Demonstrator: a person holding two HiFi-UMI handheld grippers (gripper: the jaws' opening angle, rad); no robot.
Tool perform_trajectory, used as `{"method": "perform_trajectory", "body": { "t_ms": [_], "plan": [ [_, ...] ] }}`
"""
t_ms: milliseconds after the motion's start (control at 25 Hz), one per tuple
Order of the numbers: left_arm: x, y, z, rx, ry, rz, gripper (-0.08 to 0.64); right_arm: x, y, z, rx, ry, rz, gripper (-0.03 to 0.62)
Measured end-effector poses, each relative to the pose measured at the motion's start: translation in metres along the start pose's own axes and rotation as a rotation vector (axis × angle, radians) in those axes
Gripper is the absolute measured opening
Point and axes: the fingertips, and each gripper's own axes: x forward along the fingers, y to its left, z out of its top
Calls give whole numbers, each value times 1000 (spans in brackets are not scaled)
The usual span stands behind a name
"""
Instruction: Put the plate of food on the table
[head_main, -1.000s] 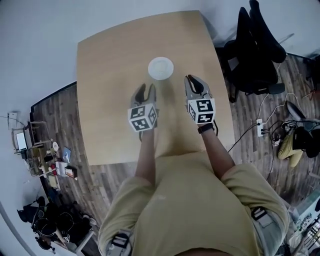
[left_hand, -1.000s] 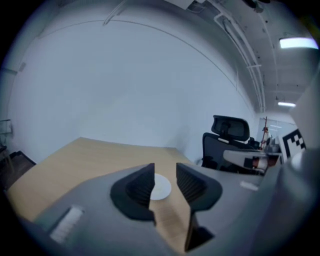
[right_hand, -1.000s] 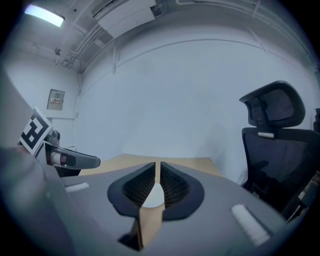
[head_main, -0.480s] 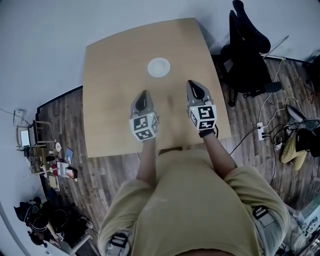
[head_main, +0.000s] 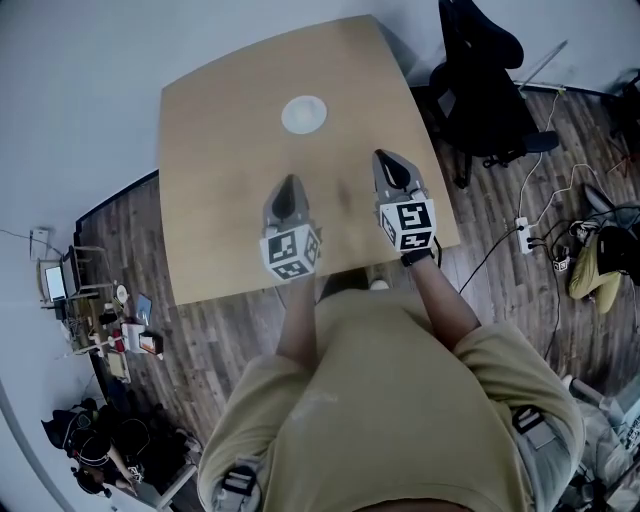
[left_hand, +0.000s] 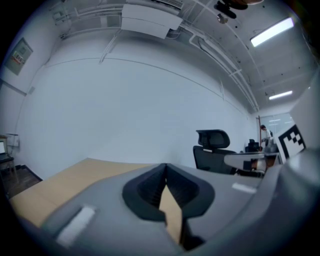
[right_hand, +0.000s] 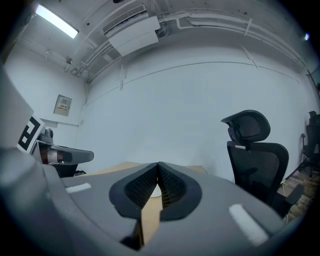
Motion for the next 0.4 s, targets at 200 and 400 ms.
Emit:
{"method": "perform_trajectory", "body": {
  "t_ms": [200, 400],
  "plan": [
    [4, 1, -13, -13, 29, 6, 0, -1, -6, -13, 10, 27, -6, 6],
    [33, 19, -20, -27, 58, 20, 0, 29, -13, -15, 10, 34, 1, 6]
  ]
}}
